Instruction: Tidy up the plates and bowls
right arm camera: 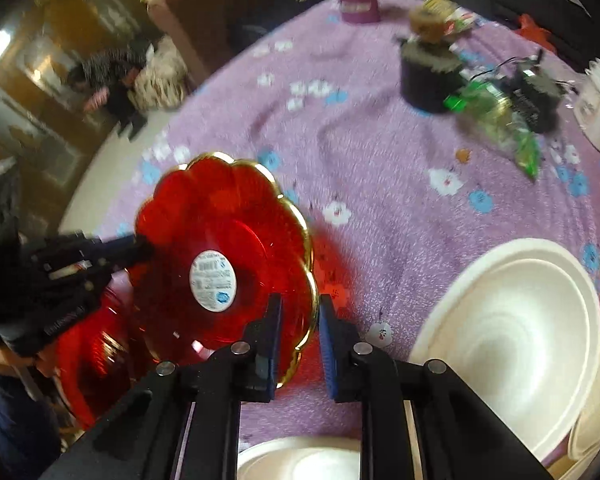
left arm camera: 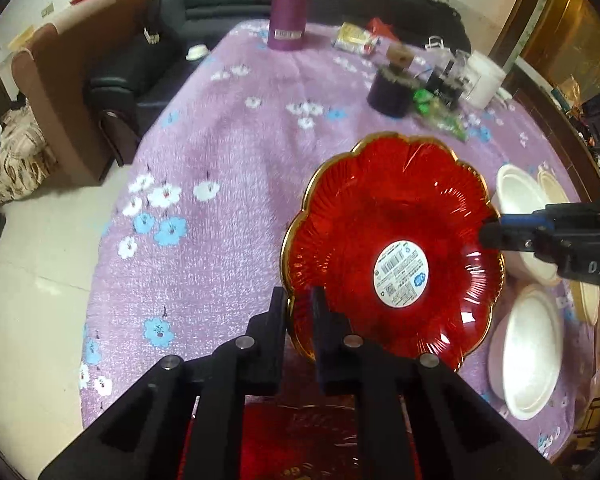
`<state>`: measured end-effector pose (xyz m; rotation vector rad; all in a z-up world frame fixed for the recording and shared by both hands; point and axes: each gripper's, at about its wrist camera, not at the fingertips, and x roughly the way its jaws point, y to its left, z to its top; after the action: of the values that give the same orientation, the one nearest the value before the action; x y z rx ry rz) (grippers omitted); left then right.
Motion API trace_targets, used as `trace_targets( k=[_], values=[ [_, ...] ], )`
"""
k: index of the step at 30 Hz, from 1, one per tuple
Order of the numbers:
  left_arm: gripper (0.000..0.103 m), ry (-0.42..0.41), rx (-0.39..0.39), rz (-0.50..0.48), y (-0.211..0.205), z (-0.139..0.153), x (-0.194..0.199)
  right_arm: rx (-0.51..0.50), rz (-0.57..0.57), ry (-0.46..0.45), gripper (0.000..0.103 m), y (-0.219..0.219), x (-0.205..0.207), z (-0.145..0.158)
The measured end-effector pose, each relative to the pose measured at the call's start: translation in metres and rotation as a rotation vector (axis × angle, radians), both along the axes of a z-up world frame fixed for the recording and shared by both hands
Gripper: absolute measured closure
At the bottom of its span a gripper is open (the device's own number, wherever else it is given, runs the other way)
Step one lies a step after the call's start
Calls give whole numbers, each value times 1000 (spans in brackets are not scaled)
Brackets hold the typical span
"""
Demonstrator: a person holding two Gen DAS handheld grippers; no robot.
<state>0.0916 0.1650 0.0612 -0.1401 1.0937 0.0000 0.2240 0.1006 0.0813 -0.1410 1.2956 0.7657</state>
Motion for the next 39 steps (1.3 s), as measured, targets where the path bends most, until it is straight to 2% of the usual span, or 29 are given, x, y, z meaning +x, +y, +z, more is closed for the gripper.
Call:
trace_targets(
  k=[9, 16, 28, 39],
  values=[
    [91, -93, -14, -1, -20, 35, -19, 130, -52, -52, 84, -37, -18, 51],
    [91, -145, 16, 3, -29, 52, -55, 191, -45, -50, 84, -56, -50, 65],
    [90, -157, 40, 83, 3, 39, -126, 242, 47, -1, 83, -24, -102, 46],
    [90, -136, 19, 166, 36, 13, -169, 201, 140, -2, 83, 24, -136, 26]
  ],
)
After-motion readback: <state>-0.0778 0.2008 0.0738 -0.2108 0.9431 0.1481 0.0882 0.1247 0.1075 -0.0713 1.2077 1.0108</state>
